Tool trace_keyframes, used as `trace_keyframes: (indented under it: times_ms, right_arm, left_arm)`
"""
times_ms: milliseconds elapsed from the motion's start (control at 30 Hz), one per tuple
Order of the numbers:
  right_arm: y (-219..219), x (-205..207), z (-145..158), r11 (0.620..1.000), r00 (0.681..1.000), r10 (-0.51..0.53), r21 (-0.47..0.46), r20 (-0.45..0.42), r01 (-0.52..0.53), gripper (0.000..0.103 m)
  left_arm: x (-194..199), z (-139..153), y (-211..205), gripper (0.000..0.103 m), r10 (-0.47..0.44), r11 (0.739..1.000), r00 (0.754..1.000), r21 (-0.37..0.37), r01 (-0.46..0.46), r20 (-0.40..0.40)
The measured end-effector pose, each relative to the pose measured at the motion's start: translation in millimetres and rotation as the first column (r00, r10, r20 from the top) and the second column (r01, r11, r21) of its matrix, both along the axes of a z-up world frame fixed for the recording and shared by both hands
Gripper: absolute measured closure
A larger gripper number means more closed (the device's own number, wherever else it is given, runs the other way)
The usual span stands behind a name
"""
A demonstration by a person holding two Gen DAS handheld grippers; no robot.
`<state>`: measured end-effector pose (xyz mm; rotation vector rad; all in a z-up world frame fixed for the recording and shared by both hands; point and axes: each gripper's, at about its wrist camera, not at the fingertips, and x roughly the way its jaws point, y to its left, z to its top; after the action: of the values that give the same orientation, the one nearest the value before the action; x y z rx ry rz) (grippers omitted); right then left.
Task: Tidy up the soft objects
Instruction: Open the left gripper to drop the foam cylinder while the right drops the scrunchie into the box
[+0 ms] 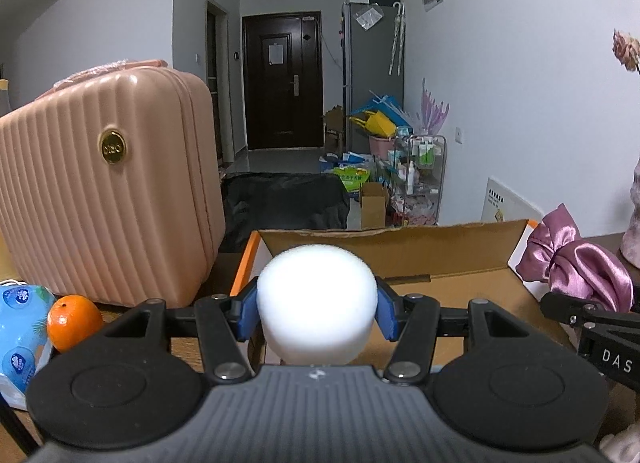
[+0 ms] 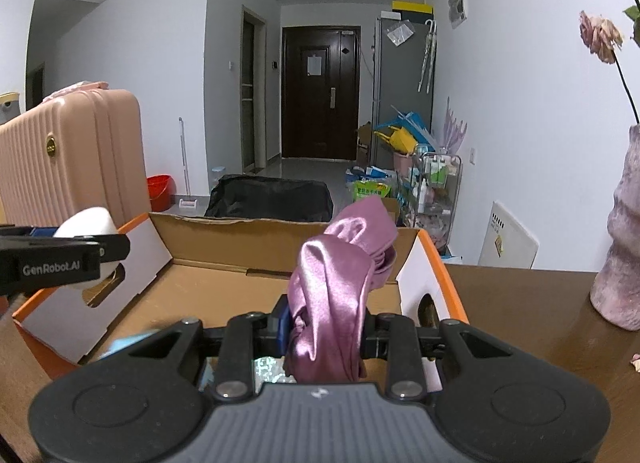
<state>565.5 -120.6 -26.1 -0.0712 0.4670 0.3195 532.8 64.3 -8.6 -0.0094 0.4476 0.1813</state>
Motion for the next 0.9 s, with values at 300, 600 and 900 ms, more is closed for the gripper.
trace_keyframes:
  times_ms: [300,600,900]
  right_arm:
    - [-0.5,-0.3,1.2,1.000,1.000,-0.013,-0.014,0.007,0.014,0.020]
    - [-7.8,-3.8,0.9,0.999,0.999,-0.039,-0.006,0.023,0.039,0.000]
    - [-8.6,-6.9,0.3,0.999,0.999,-0.047,-0.011,0.023,0.047,0.000]
  left_arm:
    - [-1.4,-0.8,3.1,0.009,-0.009,1.000,1.000,-0.020,0.009,0.013]
    - [-3.6,-1.1,4.6,0.000,0.008,1.000,1.000,-0.027,-0.008,0.017]
    - [-5.4,-2.7,4.2,0.000,0.010,1.000,1.000,-0.021,-0.009,0.021]
